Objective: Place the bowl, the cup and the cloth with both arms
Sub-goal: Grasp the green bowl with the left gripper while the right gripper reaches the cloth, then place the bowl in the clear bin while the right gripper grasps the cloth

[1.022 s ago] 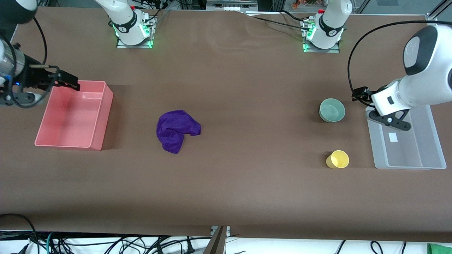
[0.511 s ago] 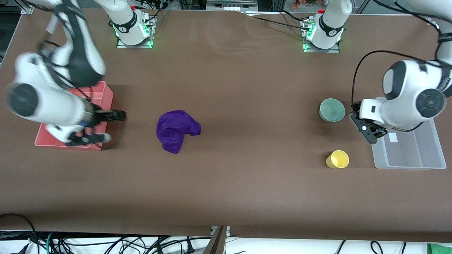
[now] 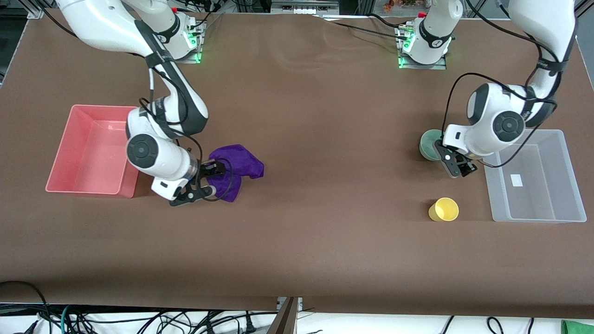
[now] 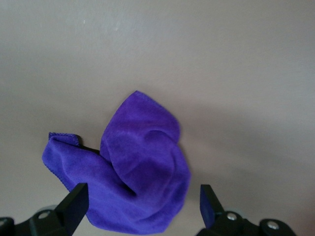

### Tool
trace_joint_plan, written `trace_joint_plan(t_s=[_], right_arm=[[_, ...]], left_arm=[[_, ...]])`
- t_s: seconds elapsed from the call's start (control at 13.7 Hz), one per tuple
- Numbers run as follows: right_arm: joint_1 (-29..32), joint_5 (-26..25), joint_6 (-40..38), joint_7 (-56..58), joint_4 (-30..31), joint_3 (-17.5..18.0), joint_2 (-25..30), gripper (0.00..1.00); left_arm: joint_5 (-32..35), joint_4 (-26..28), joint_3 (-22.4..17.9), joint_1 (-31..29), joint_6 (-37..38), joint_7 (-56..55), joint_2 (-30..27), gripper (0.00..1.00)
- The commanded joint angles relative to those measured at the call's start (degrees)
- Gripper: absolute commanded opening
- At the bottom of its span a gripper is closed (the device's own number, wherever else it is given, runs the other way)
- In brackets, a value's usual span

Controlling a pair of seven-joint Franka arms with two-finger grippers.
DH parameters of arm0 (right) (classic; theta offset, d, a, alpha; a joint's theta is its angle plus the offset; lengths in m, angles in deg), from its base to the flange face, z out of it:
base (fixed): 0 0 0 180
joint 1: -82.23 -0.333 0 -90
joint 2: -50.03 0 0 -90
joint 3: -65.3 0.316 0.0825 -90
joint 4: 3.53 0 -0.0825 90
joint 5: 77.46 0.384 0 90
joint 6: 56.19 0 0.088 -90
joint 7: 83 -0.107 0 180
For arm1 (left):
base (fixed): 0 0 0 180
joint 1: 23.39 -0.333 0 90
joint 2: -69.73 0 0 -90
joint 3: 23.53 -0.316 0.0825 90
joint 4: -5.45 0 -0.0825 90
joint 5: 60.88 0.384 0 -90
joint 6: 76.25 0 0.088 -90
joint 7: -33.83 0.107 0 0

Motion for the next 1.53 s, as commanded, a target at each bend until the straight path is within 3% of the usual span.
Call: trace_joint_plan(t_s=[0.0,0.15,0.22,0.29,0.58,0.73,0.88,1.09,1.39,1.46], right_arm=[[-1.2,-0.1,3.3,0.6,0.5,0.3,-1.4,1.0],[-1.4,-0.1,4.3,1.0,0.5,0.3,-1.8,1.0],[-1.4,0.0,4.2,1.1,0.6,0.3,-2.0,1.0],[-1.4,0.0,3.6,1.1,0.8,0.3,-2.0,1.0],[-1.5,-0.1,2.9,1.5,1.3,0.4,-1.8,1.0],[-1.5,-0.1,2.1,2.2,2.8,0.3,-1.8,1.0],[-1.7,-0.5,2.2,7.0,4.1,0.4,-1.8,1.0],[-1.8,-0.5,2.1,12.4,6.4,0.3,-1.8,1.0],[-1.8,-0.5,2.7,14.0,8.9,0.3,-2.0,1.0],[-1.9,-0.9,3.6,14.5,9.2,0.3,-2.1,0.84]], left_arm=[[1.9,0.9,0.2,-0.4,-4.4,1.3,2.6,0.51],[3.5,0.9,0.2,-0.4,-4.7,1.2,3.0,0.23],[3.5,0.9,0.2,-0.4,-4.7,1.2,3.5,0.05],[3.5,0.8,0.2,-0.4,-4.7,1.3,3.6,0.0],[4.0,-0.2,0.0,-0.8,-1.7,7.1,-2.4,0.0],[4.0,-5.9,0.0,-2.3,9.5,8.0,-4.8,0.0],[4.0,-15.1,-0.2,-4.0,22.7,9.3,-4.5,0.0],[4.3,-25.4,-0.4,-10.2,28.2,20.8,-0.5,0.0],[4.4,-36.9,-0.3,-19.5,27.6,32.6,12.0,0.0],[4.4,-37.6,-0.3,-20.5,26.4,33.3,13.9,0.0]])
